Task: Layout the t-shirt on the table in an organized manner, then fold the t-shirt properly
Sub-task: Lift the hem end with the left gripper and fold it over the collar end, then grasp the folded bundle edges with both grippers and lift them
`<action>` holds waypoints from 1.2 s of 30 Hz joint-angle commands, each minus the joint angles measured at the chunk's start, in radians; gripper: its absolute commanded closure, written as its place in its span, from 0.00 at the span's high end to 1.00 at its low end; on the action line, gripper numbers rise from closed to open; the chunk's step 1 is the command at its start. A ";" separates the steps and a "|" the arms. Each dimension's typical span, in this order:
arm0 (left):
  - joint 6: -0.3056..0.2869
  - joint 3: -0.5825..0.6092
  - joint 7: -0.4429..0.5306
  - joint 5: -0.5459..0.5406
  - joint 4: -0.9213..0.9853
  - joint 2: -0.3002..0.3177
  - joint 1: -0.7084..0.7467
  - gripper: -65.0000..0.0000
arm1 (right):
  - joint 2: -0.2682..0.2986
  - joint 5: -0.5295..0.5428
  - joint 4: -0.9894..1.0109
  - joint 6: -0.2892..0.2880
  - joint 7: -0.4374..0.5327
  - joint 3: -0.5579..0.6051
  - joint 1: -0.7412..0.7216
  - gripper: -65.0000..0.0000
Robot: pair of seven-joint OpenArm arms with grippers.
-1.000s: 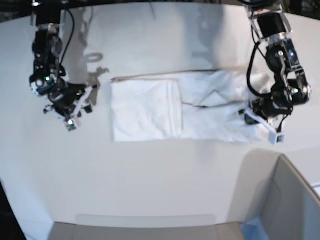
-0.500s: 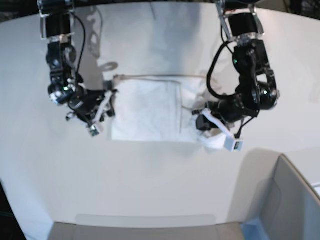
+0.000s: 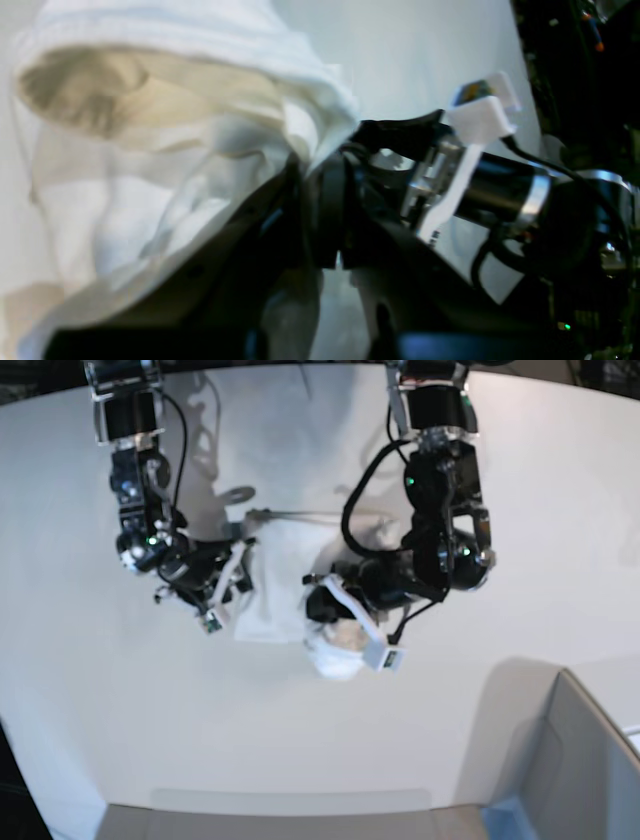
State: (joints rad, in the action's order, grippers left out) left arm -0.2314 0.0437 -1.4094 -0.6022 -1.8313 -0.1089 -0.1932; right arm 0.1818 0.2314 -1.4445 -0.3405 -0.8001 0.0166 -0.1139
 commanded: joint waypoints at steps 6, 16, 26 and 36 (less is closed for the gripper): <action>0.045 0.032 0.072 -0.018 0.072 -0.008 -0.021 0.00 | 0.002 0.009 -0.032 -0.001 0.017 -0.010 -0.020 0.35; 0.175 0.134 0.144 -0.022 0.152 -0.001 -0.021 0.25 | 0.003 0.009 -0.152 -0.001 0.015 -0.097 0.006 0.35; 0.228 0.275 0.201 -0.022 0.152 -0.018 -0.078 0.27 | 0.006 0.009 -0.155 -0.001 0.015 -0.240 0.007 0.35; 0.228 0.276 0.287 -0.022 0.061 -0.015 -0.068 0.27 | 0.023 0.009 -0.157 -0.001 0.015 -0.361 0.009 0.35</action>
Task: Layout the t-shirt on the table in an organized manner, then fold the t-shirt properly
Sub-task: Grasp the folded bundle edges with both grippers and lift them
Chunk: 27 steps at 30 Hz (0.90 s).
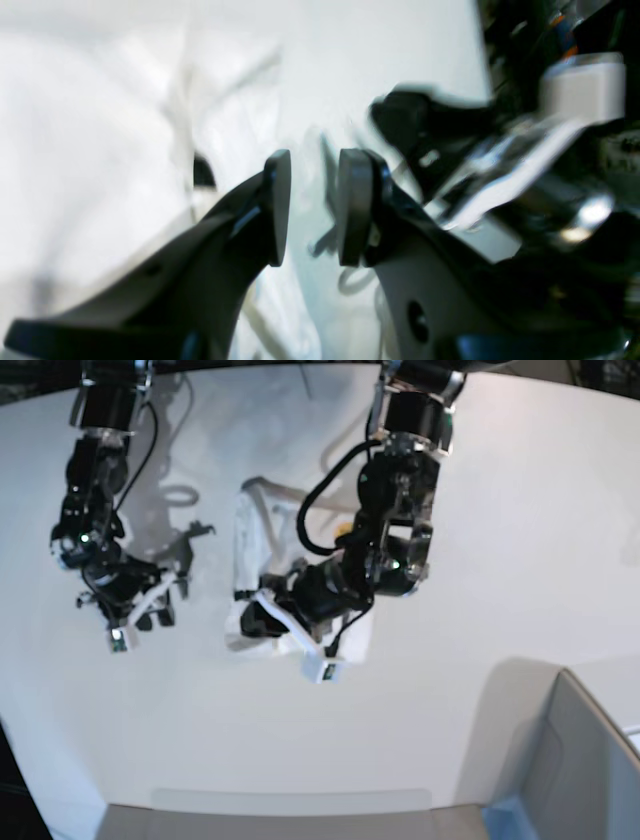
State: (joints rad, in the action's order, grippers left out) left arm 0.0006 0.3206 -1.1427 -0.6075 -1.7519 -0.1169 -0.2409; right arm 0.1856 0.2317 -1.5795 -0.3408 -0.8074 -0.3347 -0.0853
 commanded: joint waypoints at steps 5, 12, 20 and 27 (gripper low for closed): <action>0.037 -0.047 0.019 -0.013 -0.055 0.049 0.054 0.23 | 0.055 0.008 -0.049 -0.001 0.021 -0.019 0.002 0.35; 0.049 0.027 0.019 -0.013 -0.047 0.133 0.159 0.16 | 0.078 0.010 -0.129 -0.001 0.018 -0.066 0.040 0.25; 0.049 0.125 0.019 -0.013 0.002 0.131 0.166 0.16 | 0.094 0.010 -0.135 -0.001 0.016 -0.066 0.049 0.06; 0.049 0.223 0.022 -0.013 0.079 0.098 0.151 0.16 | 0.090 0.010 -0.158 -0.001 0.016 -0.132 0.063 0.06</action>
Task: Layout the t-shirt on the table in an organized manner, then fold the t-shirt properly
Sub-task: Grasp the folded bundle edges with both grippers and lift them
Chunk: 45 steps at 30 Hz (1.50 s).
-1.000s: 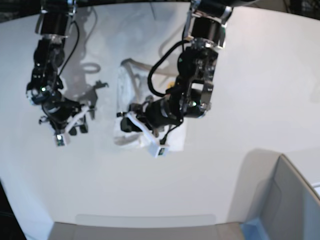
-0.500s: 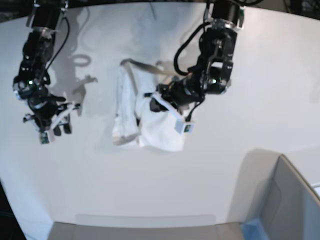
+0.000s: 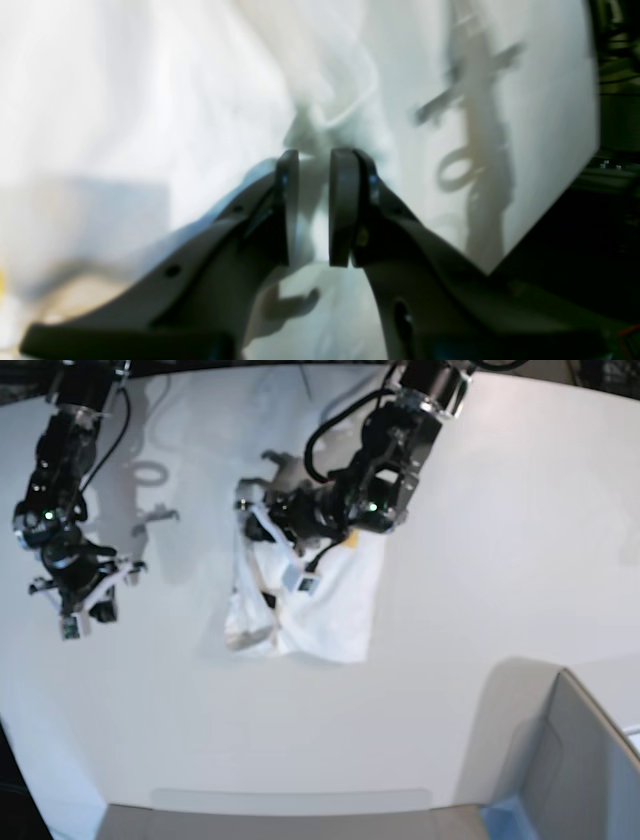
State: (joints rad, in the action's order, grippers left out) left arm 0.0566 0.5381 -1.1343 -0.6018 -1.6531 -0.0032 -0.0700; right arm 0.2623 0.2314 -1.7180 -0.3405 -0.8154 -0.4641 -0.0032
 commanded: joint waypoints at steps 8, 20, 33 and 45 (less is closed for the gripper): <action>-0.007 0.121 0.136 -0.019 0.057 -0.060 -0.077 0.16 | 0.018 0.128 -0.052 -0.002 0.024 -0.078 -0.001 0.06; -0.007 0.113 0.141 -0.022 -0.305 0.070 -0.080 0.16 | 0.091 0.395 -0.149 -0.010 0.026 0.209 -0.019 0.06; -0.007 -0.137 0.139 -0.022 -0.305 0.161 -0.001 0.16 | 0.010 0.389 0.172 -0.009 0.032 0.373 -0.149 0.06; -0.007 -0.148 0.141 -0.022 -0.304 0.162 0.019 0.16 | 0.015 0.397 0.191 -0.004 0.072 0.233 -0.180 0.06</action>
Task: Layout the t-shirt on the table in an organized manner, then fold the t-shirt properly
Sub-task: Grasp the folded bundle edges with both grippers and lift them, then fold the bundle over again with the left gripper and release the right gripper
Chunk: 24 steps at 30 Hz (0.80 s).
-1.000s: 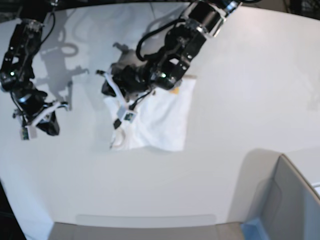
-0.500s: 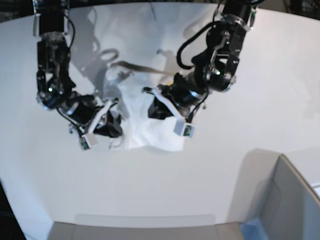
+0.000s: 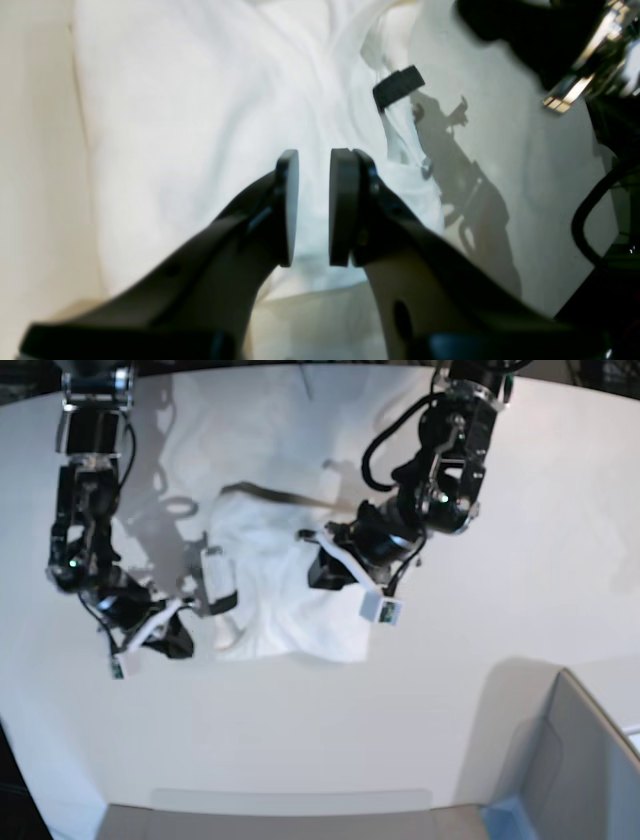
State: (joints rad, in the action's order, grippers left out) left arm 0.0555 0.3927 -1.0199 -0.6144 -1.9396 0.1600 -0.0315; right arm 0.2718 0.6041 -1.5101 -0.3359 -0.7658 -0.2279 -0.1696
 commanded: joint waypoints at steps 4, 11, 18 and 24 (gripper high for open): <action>-0.009 0.004 0.033 -0.008 -0.007 -0.001 -0.035 0.16 | 0.005 0.026 -0.215 -0.009 0.004 -0.018 0.078 0.06; -0.012 0.012 0.033 -0.008 0.268 -0.006 -0.256 0.16 | -0.027 0.026 -0.426 -0.012 -0.152 -0.017 0.293 0.00; -0.012 0.108 0.034 -0.006 0.424 -0.004 -0.420 0.16 | -0.056 0.026 -0.439 -0.010 -0.160 0.000 0.419 0.00; -0.012 0.228 0.132 -0.006 0.682 -0.003 -0.517 0.16 | -0.068 0.020 -0.378 -0.006 -0.160 0.081 0.436 0.00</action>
State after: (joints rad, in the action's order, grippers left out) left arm 0.0528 0.6216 -0.9089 -0.6178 -1.2472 0.1596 -0.5182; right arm 0.1932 0.6136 -1.8805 -0.3382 -0.9409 -0.1429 0.2768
